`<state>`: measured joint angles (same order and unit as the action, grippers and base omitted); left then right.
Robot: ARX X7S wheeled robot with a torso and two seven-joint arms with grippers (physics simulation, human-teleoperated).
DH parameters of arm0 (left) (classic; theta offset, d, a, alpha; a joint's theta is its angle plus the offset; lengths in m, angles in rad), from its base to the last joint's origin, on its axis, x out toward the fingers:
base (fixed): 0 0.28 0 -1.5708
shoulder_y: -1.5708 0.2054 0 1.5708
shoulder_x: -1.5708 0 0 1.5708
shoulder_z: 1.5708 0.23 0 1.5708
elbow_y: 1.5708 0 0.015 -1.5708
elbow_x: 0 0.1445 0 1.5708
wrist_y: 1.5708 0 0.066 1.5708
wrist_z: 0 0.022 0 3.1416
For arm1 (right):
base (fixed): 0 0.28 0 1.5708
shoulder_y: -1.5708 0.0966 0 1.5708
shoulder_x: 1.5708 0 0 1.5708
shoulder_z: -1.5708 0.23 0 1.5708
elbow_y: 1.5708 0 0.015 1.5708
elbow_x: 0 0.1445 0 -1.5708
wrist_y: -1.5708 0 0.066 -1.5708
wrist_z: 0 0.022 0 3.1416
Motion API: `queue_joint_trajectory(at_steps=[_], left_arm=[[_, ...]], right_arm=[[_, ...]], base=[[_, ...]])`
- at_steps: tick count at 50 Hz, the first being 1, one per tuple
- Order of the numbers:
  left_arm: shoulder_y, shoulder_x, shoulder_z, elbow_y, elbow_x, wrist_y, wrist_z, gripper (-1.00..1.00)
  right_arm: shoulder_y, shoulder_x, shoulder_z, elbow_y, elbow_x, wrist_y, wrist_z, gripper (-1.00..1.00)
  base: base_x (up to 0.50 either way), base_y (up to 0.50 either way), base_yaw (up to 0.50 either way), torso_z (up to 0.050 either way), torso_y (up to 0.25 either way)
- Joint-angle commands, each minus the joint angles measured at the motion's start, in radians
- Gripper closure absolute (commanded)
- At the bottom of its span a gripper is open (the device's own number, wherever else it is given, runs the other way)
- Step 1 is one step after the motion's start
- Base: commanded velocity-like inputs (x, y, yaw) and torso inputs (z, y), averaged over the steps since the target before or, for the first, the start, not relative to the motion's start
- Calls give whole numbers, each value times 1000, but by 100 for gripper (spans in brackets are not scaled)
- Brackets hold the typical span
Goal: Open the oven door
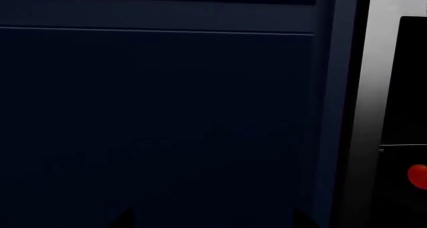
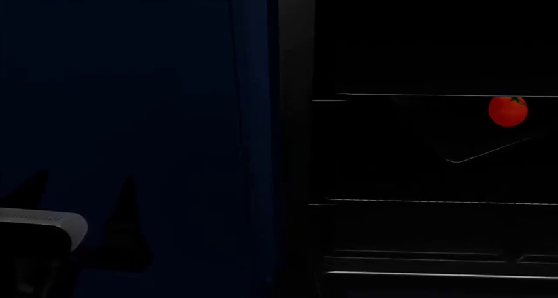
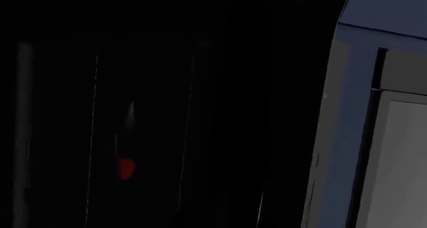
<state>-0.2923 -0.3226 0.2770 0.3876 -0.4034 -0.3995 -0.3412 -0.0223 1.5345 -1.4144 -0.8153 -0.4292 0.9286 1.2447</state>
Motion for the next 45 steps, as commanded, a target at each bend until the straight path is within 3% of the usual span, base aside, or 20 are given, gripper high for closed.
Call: queue_joint_trajectory(at_steps=[1, 45], left_arm=[[-2, -2, 7, -4, 1, 2, -1, -100], [-3, -14, 29, 12, -2, -8, -17, -100]], right_arm=[[-350, -95, -50, 138, 265, -239, -289, 100], [-294, -343, -42, 630, 354, -542, -364, 100]], base=[[0, 7, 10, 0, 0], [5, 3, 6, 0, 0]])
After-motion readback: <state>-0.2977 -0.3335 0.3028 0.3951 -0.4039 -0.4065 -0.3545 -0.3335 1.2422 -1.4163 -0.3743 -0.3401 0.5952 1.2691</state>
